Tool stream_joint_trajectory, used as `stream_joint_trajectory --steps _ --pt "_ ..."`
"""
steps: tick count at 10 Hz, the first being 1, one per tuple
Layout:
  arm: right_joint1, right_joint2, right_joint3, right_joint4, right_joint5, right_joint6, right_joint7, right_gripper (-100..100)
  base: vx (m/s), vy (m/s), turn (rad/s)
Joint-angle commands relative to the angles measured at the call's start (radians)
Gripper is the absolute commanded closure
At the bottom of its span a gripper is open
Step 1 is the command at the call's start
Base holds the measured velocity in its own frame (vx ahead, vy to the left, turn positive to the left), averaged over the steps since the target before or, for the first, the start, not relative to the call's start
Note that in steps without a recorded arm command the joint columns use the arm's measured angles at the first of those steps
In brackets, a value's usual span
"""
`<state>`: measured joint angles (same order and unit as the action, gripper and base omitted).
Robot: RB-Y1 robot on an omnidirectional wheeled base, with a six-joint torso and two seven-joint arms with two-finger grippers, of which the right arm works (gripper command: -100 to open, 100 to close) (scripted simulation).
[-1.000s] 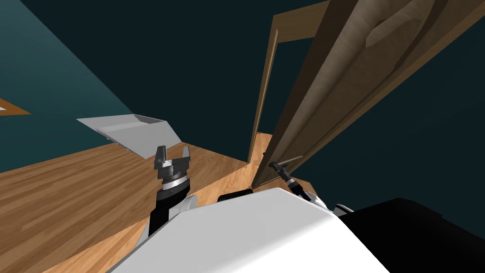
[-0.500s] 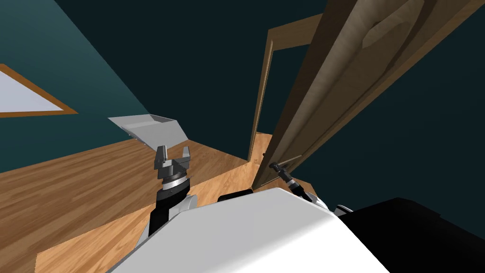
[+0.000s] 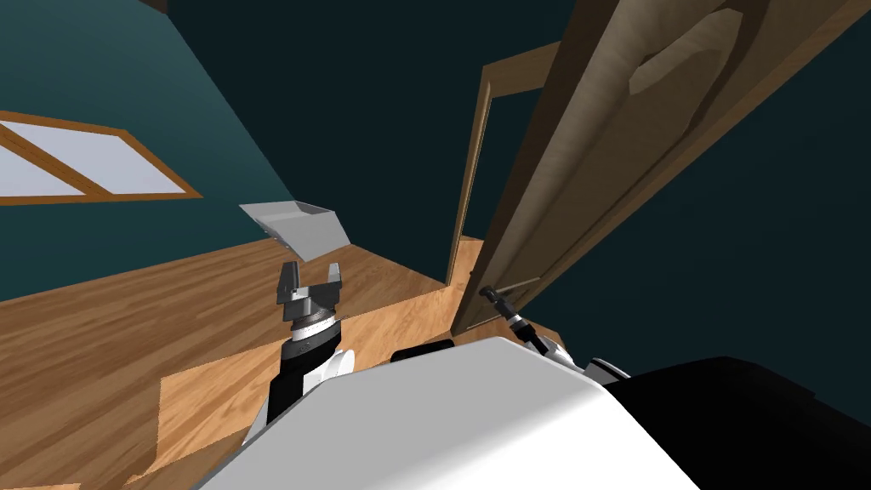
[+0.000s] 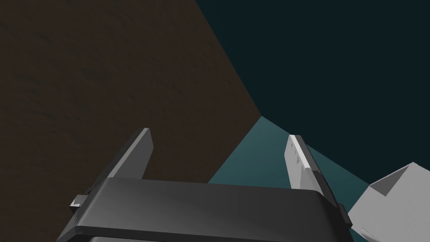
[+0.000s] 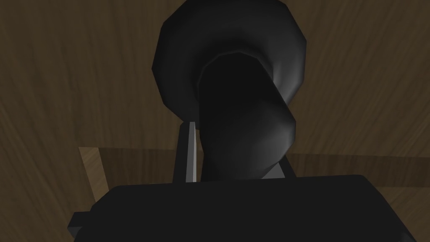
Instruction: Pull the door open
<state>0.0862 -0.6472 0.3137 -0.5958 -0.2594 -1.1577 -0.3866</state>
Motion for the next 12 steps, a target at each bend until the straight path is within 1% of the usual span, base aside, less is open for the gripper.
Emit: stream_joint_trajectory --steps 1,5,6,7,8,9,10,11,12 --pt "-0.022 0.016 -0.007 0.01 0.007 0.023 0.011 100 -0.18 -0.077 0.127" --pt "-0.083 0.053 -0.033 0.018 0.022 0.091 0.034 100 -0.217 -0.104 0.174" --pt "-0.083 0.053 -0.033 0.018 0.022 0.091 0.034 100 -0.124 -0.058 0.061" --pt "-0.106 0.068 -0.043 0.022 0.027 0.117 0.043 100 -0.139 -0.062 0.113" --pt "-0.114 0.073 -0.047 0.023 0.029 0.126 0.046 100 -0.171 -0.086 0.158" --pt "-0.114 0.073 -0.047 0.023 0.029 0.126 0.046 100 -0.101 -0.052 0.051" --pt "-0.138 0.087 -0.057 0.026 0.035 0.152 0.055 100 -0.147 -0.052 0.11" --pt "-0.145 0.091 -0.06 0.027 0.036 0.16 0.058 100 -0.186 -0.081 0.147" --pt "-0.16 0.101 -0.066 0.029 0.04 0.177 0.063 100 -0.203 -0.103 0.151"
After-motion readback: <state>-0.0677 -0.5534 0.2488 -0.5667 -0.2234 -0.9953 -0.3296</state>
